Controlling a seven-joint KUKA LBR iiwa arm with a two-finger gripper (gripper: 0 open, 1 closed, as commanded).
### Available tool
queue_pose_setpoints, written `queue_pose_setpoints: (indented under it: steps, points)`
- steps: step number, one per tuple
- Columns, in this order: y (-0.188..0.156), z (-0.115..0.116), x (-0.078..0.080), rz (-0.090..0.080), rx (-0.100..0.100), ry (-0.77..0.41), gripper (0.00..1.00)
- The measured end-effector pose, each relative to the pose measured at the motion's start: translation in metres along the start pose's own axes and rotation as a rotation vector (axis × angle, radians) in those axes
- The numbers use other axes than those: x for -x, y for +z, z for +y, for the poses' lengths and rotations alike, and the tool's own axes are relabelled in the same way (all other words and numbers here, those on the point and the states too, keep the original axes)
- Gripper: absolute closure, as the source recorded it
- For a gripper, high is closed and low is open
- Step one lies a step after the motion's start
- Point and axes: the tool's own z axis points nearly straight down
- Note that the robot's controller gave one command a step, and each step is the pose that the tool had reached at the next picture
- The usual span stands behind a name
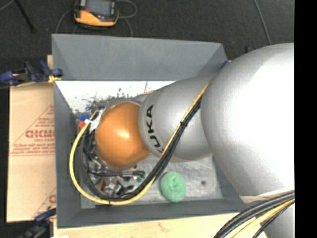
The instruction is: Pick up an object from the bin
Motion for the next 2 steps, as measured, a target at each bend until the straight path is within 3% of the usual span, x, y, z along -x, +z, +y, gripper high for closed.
queue_pose_setpoints:
  steps: [1, 2]
  points:
    - [0.0, 0.0, 0.0, 0.0, 0.001, 0.001, 1.0]
    - [-0.141, -0.012, 0.018, 0.005, 0.018, 0.263, 1.0]
